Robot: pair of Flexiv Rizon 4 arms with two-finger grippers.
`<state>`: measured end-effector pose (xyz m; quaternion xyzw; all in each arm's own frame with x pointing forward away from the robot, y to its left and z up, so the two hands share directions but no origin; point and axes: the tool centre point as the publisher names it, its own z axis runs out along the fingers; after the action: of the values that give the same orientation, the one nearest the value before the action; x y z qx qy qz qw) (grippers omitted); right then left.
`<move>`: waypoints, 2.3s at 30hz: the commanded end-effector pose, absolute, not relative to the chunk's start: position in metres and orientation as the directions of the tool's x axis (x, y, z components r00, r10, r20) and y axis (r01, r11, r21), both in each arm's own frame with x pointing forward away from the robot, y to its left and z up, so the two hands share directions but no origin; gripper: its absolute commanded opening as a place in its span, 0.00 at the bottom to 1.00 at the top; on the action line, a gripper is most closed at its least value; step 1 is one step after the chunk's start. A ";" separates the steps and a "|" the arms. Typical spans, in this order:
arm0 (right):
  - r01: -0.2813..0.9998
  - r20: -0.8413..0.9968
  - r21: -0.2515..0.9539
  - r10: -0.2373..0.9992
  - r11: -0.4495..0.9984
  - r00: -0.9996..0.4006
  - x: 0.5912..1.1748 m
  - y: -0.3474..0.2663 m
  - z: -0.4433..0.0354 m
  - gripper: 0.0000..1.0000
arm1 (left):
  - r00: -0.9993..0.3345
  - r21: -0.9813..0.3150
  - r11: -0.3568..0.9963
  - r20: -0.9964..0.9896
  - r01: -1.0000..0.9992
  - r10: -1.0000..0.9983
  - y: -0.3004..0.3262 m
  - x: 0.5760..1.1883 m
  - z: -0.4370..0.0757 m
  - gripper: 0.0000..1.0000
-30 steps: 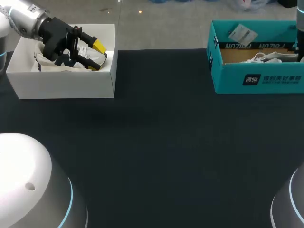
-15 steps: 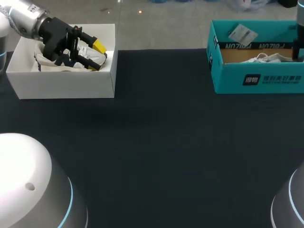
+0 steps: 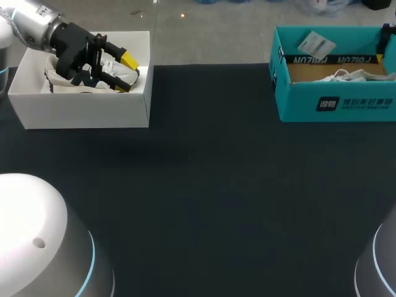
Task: Take the shoe out of the shoebox, open the shoe tongue, remove and reinsert the insole, then place the shoe into the shoebox
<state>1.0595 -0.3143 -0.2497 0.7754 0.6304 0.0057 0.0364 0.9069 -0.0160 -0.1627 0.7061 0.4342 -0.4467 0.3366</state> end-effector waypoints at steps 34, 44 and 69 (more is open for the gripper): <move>0.979 0.022 0.122 0.987 -0.164 0.162 1.004 -0.288 -0.219 1.00 | 0.166 -0.142 -0.304 -0.591 0.942 0.790 0.100 0.983 -0.159 1.00; 0.979 0.022 0.122 0.987 -0.164 0.162 1.004 -0.288 -0.219 1.00 | 0.140 -0.227 -0.207 -0.278 0.952 0.950 0.156 1.021 -0.178 1.00; 0.979 0.022 0.122 0.987 -0.164 0.162 1.004 -0.288 -0.219 1.00 | 0.029 -0.148 -0.030 -0.010 0.989 1.000 0.182 1.044 -0.205 1.00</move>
<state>1.0038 -0.2874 -0.2189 0.7614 0.6453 0.0472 0.0393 1.0451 0.1858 -0.2000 0.7228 0.6751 -0.1322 -0.0656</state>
